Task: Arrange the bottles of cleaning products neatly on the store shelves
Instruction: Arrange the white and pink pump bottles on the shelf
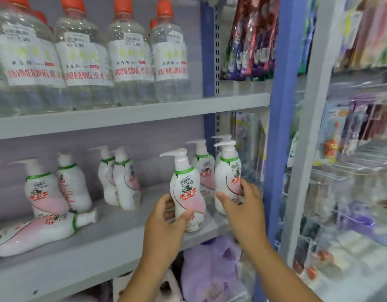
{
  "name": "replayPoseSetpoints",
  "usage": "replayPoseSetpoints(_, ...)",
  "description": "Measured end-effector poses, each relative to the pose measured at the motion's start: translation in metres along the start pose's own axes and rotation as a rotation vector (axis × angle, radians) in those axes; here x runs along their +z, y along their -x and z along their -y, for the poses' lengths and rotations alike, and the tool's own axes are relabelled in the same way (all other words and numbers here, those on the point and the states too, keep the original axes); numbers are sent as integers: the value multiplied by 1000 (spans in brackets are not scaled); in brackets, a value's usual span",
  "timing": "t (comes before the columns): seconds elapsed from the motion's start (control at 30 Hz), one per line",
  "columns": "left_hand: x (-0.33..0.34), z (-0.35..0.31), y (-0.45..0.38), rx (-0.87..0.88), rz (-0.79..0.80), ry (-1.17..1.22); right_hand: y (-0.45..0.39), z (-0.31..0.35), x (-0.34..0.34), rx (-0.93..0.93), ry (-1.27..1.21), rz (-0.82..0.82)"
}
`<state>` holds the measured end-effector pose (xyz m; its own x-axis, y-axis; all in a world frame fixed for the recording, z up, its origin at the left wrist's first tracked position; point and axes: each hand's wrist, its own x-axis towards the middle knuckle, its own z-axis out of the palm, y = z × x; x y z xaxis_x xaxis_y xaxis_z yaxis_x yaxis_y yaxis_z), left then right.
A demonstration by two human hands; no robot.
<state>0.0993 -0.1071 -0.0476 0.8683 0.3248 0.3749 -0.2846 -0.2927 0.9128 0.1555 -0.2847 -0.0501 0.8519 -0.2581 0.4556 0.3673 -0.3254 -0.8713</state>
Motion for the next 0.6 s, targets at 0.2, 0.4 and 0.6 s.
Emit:
replayPoseSetpoints(0.2,43,0,-11,-21,-4,-18,-19,-15,-6,-15,-17,-5)
replayPoseSetpoints(0.4,53,7,-21,-33,-31,-81,-25,-24,5,23,15,-56)
replayPoseSetpoints(0.6,56,8,-27,-12,4,-107,-27,-24,11,64,17,-101)
